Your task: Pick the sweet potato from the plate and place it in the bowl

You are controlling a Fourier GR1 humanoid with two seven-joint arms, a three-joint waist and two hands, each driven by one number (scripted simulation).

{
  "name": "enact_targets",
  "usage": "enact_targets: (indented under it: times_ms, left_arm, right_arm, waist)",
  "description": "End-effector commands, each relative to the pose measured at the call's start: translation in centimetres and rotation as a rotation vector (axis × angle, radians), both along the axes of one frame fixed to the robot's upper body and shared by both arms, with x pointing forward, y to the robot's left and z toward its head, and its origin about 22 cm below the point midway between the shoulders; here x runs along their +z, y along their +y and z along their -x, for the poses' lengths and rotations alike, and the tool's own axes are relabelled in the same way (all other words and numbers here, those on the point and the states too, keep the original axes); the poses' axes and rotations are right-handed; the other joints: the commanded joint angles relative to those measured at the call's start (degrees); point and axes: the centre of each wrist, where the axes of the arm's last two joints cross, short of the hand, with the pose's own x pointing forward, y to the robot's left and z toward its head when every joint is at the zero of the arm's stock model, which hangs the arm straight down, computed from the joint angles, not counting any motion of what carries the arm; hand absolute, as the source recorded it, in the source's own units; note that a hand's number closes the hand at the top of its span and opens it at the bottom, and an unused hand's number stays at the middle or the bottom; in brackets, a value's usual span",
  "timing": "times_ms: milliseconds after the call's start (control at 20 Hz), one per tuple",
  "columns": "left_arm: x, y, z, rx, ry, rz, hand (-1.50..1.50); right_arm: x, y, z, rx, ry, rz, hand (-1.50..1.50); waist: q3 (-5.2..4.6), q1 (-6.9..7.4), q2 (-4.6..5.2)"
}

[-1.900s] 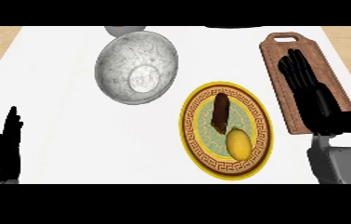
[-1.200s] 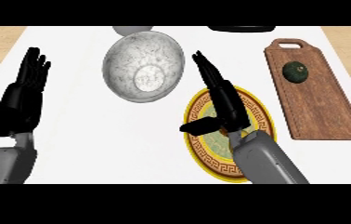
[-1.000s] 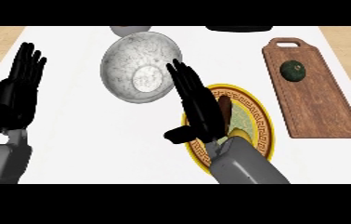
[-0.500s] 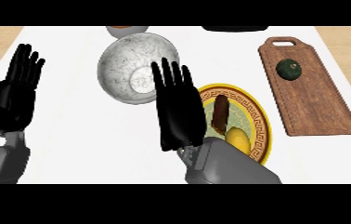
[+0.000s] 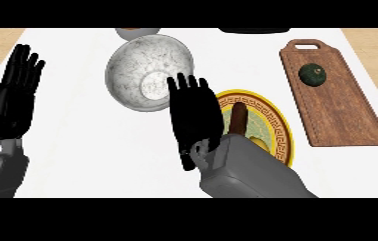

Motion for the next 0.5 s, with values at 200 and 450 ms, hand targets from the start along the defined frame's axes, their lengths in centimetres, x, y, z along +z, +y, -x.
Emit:
enact_targets:
  times_ms: [200, 450]
  left_arm:
    - [-0.8, 0.2, 0.1, -0.006, -0.002, -0.013, 0.0]
    - [-0.8, 0.9, 0.5, -0.007, 0.007, 0.003, 0.0]
  right_arm:
    - [0.7, 0.4, -0.4, -0.144, 0.132, 0.241, -1.5]
    - [1.2, -0.3, -1.8, -0.16, 0.159, 0.245, -1.5]
  waist:
    - [0.08, -0.28, 0.15]
    - [0.1, 0.47, 0.32]
